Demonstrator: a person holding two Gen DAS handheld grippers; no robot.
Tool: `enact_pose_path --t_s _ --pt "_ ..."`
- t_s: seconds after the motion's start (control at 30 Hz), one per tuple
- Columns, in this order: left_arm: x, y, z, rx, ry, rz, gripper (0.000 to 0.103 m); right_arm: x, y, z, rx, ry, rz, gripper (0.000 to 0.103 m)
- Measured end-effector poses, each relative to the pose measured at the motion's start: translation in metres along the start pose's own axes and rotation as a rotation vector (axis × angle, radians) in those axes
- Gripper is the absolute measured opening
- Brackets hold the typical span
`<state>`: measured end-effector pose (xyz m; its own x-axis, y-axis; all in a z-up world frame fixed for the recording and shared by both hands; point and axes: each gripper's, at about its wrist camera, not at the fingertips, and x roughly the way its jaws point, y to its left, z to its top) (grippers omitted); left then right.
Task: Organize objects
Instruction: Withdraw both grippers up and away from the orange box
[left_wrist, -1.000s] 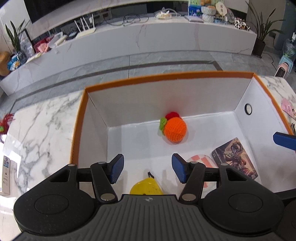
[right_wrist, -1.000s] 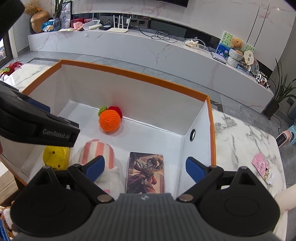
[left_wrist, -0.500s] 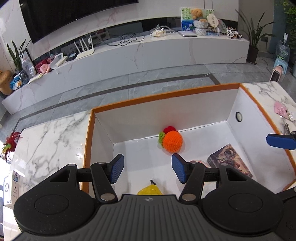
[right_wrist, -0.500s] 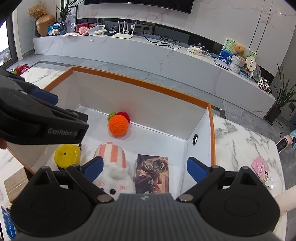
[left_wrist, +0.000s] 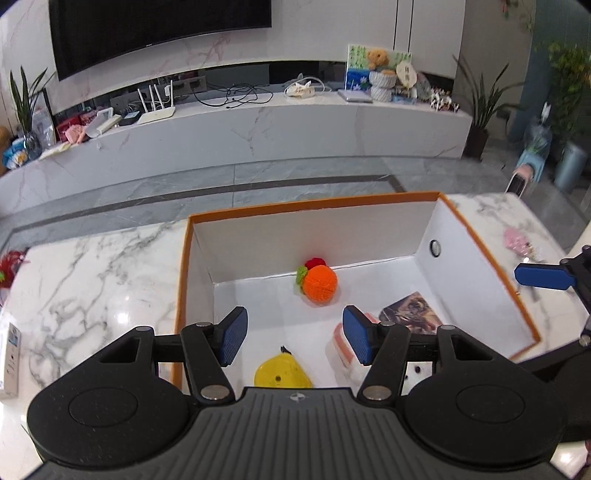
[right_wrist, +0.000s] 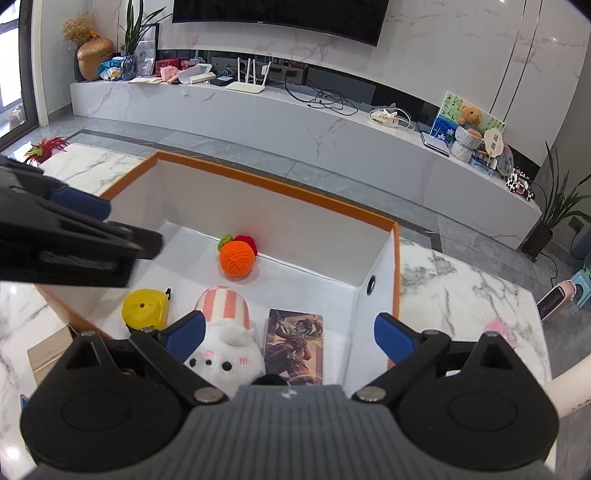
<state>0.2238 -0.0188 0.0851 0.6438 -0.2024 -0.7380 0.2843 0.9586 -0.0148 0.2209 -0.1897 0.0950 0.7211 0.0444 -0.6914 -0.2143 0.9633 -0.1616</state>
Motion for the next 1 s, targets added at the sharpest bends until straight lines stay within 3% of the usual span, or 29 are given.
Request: enact_pose_path --t_s 0.13,0.27,0.53,0.67,0.77,1.0 --pt "-0.023 0.014 -0.016 -0.043 -0.025 -0.035 0.067 -0.017 -0.006 -0.006 0.017 -0.023 0.052 0.098" --pt "-0.049 0.023 -0.038 -0.058 -0.040 -0.015 0.069 -0.037 -0.006 -0.017 0.028 -0.041 0.141 0.098" --pt "-0.072 0.027 -0.117 -0.091 0.002 0.014 0.073 -0.063 0.004 -0.076 0.084 -0.036 0.220 0.099" --pt "-0.069 0.024 -0.143 -0.056 0.057 0.030 0.073 -0.069 -0.003 -0.112 0.172 -0.015 0.224 0.099" --pt "-0.072 0.016 -0.158 -0.024 0.055 0.033 0.073 -0.073 -0.005 -0.133 0.203 -0.001 0.209 0.099" --pt "-0.070 -0.009 -0.177 0.055 0.072 0.013 0.073 -0.068 0.005 -0.148 0.236 0.002 0.253 0.099"
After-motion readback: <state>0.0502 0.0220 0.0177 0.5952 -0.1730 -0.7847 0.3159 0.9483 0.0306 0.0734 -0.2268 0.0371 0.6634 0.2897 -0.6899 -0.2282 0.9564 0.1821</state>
